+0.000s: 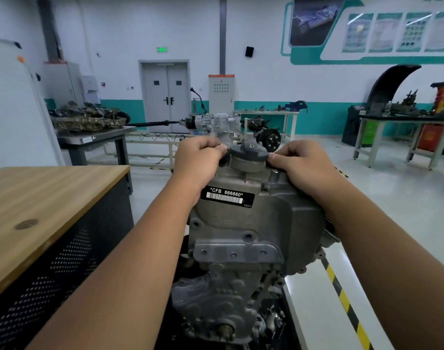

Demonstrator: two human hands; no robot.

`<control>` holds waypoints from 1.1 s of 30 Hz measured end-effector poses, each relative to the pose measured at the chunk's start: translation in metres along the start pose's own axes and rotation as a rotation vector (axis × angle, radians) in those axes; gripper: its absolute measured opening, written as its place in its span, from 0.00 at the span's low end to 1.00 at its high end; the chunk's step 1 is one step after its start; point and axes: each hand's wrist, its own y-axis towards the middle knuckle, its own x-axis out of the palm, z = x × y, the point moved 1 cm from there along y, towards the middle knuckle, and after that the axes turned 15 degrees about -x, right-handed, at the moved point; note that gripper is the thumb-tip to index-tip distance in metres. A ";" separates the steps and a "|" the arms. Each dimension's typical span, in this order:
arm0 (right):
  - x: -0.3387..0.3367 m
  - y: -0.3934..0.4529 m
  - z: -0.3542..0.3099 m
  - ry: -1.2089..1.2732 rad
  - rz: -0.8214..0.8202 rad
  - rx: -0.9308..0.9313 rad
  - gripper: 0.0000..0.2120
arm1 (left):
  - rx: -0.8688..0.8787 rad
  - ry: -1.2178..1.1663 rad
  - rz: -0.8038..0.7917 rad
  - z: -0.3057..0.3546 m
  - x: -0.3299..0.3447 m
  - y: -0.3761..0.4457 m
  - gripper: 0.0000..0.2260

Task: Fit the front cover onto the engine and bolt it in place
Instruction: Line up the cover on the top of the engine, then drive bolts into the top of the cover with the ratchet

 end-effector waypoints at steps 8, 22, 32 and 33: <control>-0.004 -0.007 -0.003 0.030 0.030 0.038 0.12 | 0.019 -0.002 -0.004 -0.002 0.000 0.003 0.06; 0.061 -0.129 -0.057 -0.208 0.828 -0.620 0.05 | 0.164 0.071 0.091 0.003 -0.041 0.012 0.03; 0.300 -0.157 -0.139 0.283 -0.321 -0.214 0.05 | -0.112 0.657 0.496 -0.069 -0.321 -0.020 0.05; 0.325 -0.166 -0.147 0.266 -0.407 -0.194 0.04 | -0.178 0.663 0.508 -0.079 -0.357 -0.033 0.05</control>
